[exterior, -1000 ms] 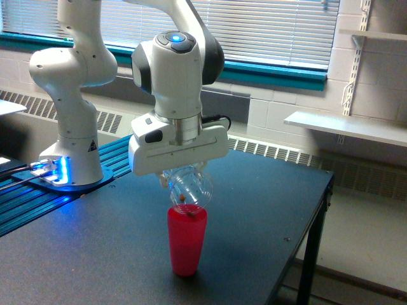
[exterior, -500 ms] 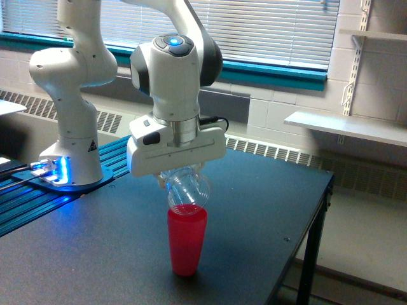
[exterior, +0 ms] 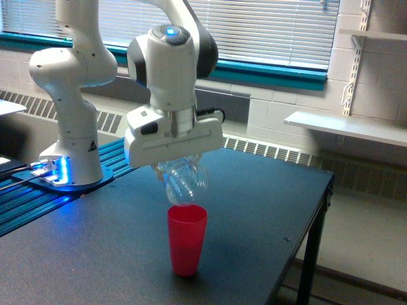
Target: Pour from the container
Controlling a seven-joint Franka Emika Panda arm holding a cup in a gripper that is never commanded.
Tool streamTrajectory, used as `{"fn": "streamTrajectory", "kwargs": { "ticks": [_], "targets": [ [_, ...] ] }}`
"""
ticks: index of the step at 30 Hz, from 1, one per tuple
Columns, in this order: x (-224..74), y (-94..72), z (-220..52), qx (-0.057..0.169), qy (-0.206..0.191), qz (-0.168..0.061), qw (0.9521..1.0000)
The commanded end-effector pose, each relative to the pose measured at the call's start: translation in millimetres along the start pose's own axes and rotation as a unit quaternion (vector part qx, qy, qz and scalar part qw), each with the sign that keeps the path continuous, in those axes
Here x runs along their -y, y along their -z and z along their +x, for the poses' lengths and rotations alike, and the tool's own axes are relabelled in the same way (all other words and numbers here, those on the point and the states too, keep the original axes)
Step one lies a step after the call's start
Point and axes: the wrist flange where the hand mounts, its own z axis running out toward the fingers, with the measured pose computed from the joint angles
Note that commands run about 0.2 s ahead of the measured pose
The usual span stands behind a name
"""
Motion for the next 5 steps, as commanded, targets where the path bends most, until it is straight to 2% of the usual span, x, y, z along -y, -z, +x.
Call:
{"fn": "streamTrajectory", "kwargs": {
  "ticks": [1, 5],
  "targets": [
    [-6.7, 17.3, -5.5, -0.016, -0.010, 0.013, 0.9997],
    [-11.3, 21.8, -11.5, -0.027, -0.005, 0.012, 0.9996]
  ]
}}
